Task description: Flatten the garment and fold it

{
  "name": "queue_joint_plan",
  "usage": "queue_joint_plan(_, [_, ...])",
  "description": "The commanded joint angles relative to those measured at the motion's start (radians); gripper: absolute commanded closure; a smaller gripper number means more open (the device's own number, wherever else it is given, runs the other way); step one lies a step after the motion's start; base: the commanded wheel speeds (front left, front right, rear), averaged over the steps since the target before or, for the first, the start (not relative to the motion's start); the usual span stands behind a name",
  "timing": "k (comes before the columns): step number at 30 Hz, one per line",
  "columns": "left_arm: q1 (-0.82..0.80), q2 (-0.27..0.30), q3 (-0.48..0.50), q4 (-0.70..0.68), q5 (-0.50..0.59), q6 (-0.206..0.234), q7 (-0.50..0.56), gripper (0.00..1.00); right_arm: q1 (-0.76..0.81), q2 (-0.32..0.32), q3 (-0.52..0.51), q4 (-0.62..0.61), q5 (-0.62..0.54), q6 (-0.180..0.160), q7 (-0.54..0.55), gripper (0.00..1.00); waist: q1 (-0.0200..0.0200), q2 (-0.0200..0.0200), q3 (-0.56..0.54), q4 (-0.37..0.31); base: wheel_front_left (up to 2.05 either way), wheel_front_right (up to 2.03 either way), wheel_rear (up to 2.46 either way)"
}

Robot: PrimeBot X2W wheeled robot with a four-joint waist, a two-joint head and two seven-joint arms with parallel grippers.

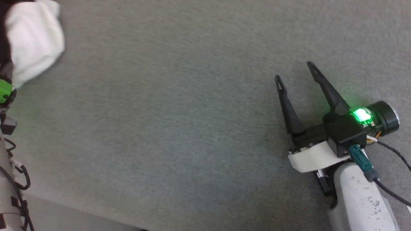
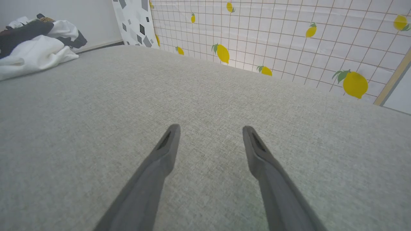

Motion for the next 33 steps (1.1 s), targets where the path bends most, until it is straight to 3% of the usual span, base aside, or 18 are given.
queue_joint_plan(1, [-0.014,0.003,0.005,0.010,-0.008,0.010,0.014,0.00,-0.010,-0.005,-0.007,0.007,-0.008,-0.002,-0.002,0.00,-0.0002,-0.0001,0.131,-0.107,0.00,0.00,0.00])
queue_joint_plan(7, [-0.004,-0.016,0.003,0.055,-0.035,0.029,0.076,0.00,-0.021,-0.005,-0.013,0.007,-0.007,-0.002,-0.008,0.00,-0.0002,-0.0001,0.136,-0.105,0.00,0.00,0.00])
queue_joint_plan(8, [0.000,-0.020,-0.005,0.060,-0.039,0.022,0.095,0.66,-0.023,-0.005,-0.012,0.010,-0.005,-0.002,-0.010,0.00,-0.0002,-0.0001,0.130,-0.104,0.00,0.00,0.00])
queue_joint_plan(10, [0.007,-0.015,-0.011,0.052,-0.035,0.005,0.086,1.00,-0.024,-0.005,-0.007,0.018,0.000,-0.002,-0.012,0.00,-0.0002,-0.0001,0.114,-0.102,0.00,0.00,0.00])
queue_joint_plan(15, [0.010,0.050,0.020,0.008,0.045,0.007,-0.164,1.00,-0.026,-0.005,0.001,0.054,0.020,-0.002,-0.030,0.00,-0.0002,-0.0001,0.040,-0.102,0.00,0.00,0.00])
queue_joint_plan(18, [0.004,0.098,0.031,-0.014,0.112,0.003,-0.356,1.00,-0.024,-0.005,0.005,0.091,0.041,-0.002,-0.047,0.00,-0.0002,-0.0001,-0.038,-0.107,0.00,0.00,0.00])
queue_joint_plan(22, [-0.009,0.152,0.005,-0.049,0.204,-0.001,-0.531,1.00,-0.005,-0.005,0.002,0.142,0.078,-0.002,-0.069,0.00,-0.0002,-0.0001,-0.162,-0.117,0.00,0.00,0.00])
queue_joint_plan(28, [-0.049,0.212,-0.091,-0.147,0.333,-0.017,-0.634,1.00,0.055,-0.005,-0.022,0.207,0.134,-0.002,-0.091,0.00,-0.0002,-0.0001,-0.349,-0.150,0.00,0.00,0.00])
queue_joint_plan(33, [-0.104,0.207,-0.201,-0.251,0.389,-0.056,-0.606,1.00,0.101,-0.005,-0.047,0.235,0.156,-0.002,-0.100,0.00,-0.0002,-0.0001,-0.459,-0.192,0.00,0.00,0.00])
